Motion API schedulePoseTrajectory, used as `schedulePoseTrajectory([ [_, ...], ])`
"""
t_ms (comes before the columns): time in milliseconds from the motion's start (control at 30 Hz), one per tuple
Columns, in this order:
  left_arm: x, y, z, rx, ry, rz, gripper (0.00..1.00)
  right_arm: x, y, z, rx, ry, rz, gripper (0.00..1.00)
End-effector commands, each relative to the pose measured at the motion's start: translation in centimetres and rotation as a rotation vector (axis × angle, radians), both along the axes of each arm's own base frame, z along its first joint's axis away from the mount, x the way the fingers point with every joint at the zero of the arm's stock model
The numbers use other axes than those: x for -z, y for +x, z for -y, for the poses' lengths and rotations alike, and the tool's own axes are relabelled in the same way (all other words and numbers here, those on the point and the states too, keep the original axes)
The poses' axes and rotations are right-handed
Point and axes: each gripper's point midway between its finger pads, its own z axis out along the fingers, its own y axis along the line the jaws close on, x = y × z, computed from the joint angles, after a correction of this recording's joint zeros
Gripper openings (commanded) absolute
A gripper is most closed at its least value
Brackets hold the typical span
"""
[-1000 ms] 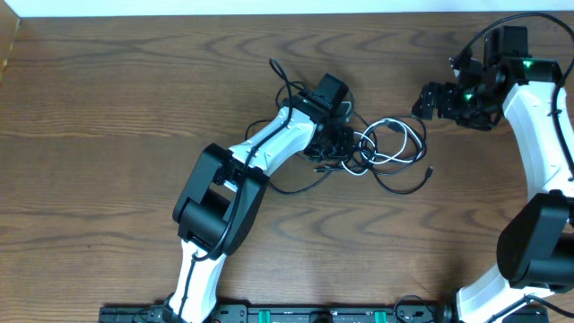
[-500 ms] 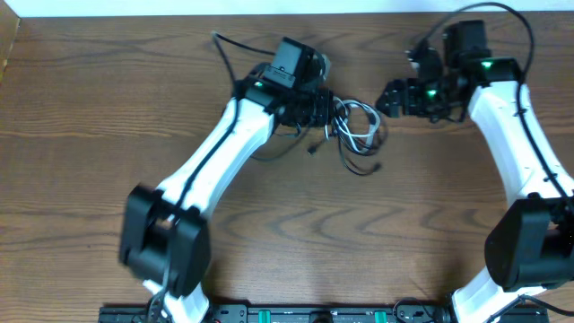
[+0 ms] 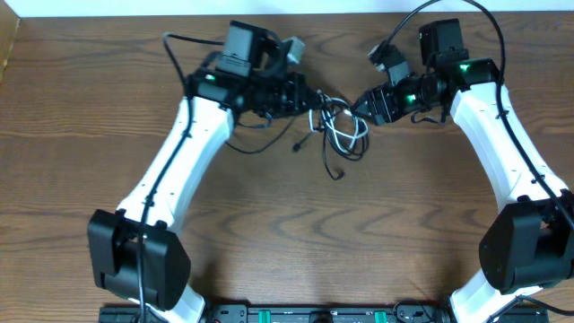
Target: Untangle cables
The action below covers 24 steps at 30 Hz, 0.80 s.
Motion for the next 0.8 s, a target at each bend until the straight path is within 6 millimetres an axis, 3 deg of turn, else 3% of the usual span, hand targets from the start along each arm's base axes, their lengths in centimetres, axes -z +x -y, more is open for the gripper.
schedulePoseTrajectory([
  [0, -2.8, -0.9, 0.0, 0.069, -0.153, -0.025, 0.07, -1.3, -1.5, -2.4, -0.259, 0.091, 0.137, 0.67],
  [167, -4.0, -1.7, 0.3, 0.116, -0.236, -0.057, 0.07, -2.4, -1.1, -3.8, -0.333, 0.19, 0.211, 0.69],
  [533, -5.6, -3.2, 1.1, 0.169, -0.348, -0.142, 0.07, -1.9, -1.2, -5.5, -0.439, 0.341, 0.24, 0.7],
  [767, -6.2, -3.6, 1.3, 0.18, -0.384, -0.182, 0.08, -1.7, -1.9, -7.0, -0.504, 0.386, 0.258, 0.63],
])
